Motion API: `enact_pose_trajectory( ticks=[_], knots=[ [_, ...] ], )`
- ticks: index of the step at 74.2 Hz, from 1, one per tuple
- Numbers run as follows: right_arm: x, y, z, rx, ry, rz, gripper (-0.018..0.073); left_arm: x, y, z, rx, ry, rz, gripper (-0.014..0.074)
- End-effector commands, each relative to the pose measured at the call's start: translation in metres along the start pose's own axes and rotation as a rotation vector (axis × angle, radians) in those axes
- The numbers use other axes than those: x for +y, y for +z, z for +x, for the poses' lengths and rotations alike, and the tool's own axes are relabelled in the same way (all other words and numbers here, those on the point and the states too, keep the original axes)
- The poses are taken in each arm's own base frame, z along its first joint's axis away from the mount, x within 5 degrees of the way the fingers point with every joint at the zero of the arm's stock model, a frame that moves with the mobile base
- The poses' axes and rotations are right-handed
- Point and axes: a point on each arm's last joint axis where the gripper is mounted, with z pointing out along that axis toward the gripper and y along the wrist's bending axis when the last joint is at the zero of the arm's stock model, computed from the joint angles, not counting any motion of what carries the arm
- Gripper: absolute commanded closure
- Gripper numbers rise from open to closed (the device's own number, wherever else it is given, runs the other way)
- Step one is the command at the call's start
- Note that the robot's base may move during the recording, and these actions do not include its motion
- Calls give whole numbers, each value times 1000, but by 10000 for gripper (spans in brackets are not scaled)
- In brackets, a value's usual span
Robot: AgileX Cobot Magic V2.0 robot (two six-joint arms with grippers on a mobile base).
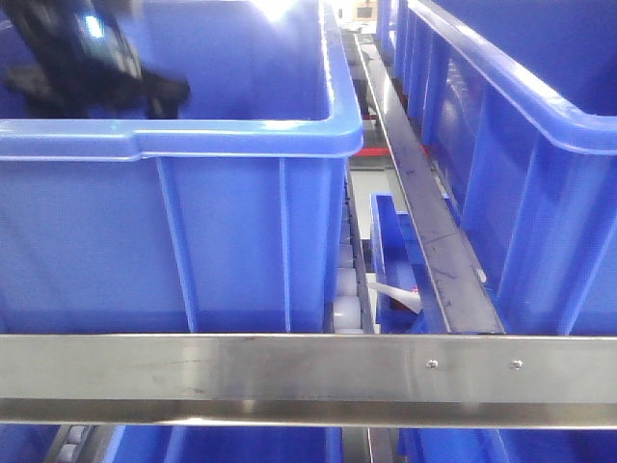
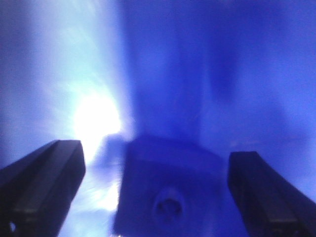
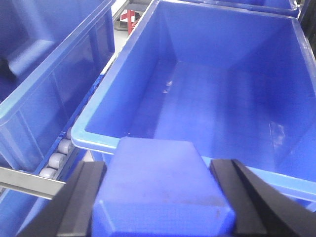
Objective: Pick and sort blue part to right shelf
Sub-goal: 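Lower the left gripper into the bin and release its blue bottle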
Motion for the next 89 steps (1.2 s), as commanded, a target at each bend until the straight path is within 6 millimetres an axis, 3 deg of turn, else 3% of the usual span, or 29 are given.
enact_pose_trajectory(
  ticks=[1,10,22,43,54,74,89],
  knots=[
    [0,-1,-15,-87,-18,8,270,6,-59,-23,-145,-30,19,-24],
    [0,1,-16,-80,-22,11,270,10,-97,-21,-174,-28,17,92],
    [2,15,-20,-20,-31,11,270,17,-139,-2,-246,-37,35,238],
    [12,76,-31,161,57,11,270,36,-209,61,-424,-13,49,400],
    [18,111,-37,243,105,17,270,48,-239,94,-505,23,11,443],
    [23,168,-76,344,99,49,270,67,-286,159,-689,42,-24,461],
    [1,212,-92,449,144,188,270,77,-303,205,-798,22,-27,461]
  ],
)
